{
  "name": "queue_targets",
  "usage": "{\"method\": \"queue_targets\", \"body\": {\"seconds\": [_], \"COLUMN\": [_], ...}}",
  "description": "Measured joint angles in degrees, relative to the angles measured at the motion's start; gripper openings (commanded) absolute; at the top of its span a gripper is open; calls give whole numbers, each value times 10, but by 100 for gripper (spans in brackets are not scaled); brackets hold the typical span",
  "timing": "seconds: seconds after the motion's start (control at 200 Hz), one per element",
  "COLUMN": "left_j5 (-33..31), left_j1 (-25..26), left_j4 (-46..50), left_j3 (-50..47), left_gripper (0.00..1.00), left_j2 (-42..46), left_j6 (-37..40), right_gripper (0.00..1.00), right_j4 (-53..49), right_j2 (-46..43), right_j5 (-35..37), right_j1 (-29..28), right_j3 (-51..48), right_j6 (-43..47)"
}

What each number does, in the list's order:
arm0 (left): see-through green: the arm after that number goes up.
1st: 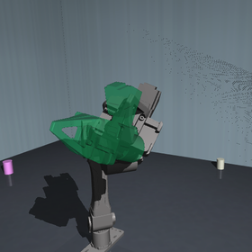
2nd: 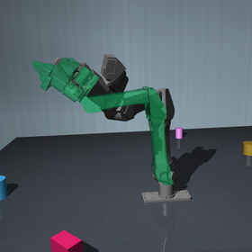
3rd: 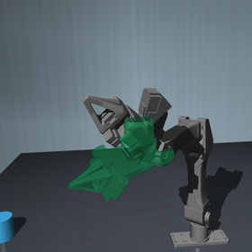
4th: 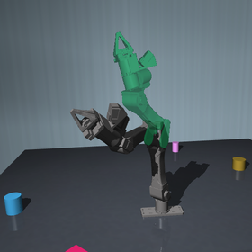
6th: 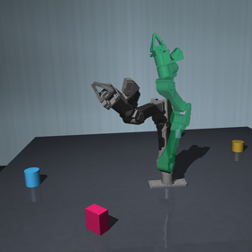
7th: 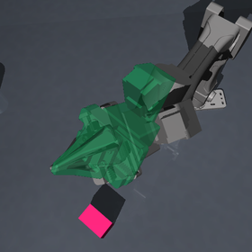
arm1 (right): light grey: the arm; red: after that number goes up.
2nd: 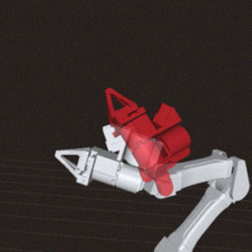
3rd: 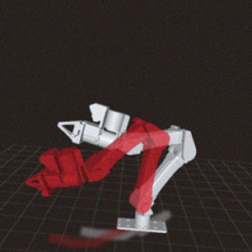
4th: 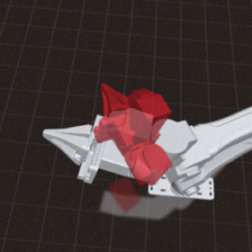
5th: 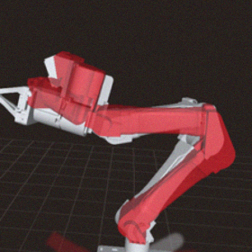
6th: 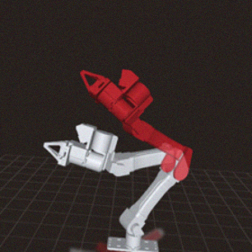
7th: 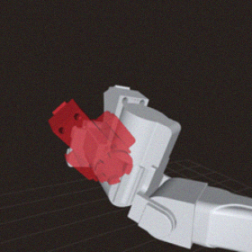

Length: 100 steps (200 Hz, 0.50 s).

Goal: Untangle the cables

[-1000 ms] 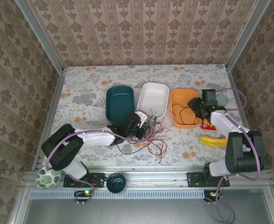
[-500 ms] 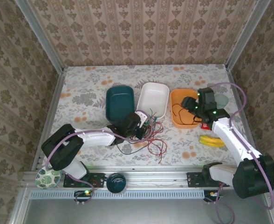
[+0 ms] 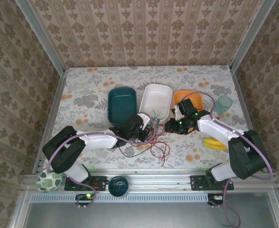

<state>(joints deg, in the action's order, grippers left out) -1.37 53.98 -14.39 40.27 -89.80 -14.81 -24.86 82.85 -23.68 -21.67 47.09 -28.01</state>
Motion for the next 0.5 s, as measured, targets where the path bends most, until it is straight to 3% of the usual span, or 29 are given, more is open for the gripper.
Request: {"method": "queue_targets", "body": {"seconds": [0.18, 0.345, 0.5], "left_j5": [0, 0, 0], "left_j1": [0, 0, 0], "left_j4": [-2, -2, -2], "left_j3": [0, 0, 0], "left_gripper": [0, 0, 0], "left_j2": [-2, -2, -2], "left_j6": [0, 0, 0], "right_gripper": [33, 13, 1], "right_j4": [0, 6, 3], "right_j2": [14, 27, 30], "right_j5": [-24, -36, -26], "right_j1": [0, 0, 0], "right_j3": [0, 0, 1], "right_j6": [9, 15, 12]}}
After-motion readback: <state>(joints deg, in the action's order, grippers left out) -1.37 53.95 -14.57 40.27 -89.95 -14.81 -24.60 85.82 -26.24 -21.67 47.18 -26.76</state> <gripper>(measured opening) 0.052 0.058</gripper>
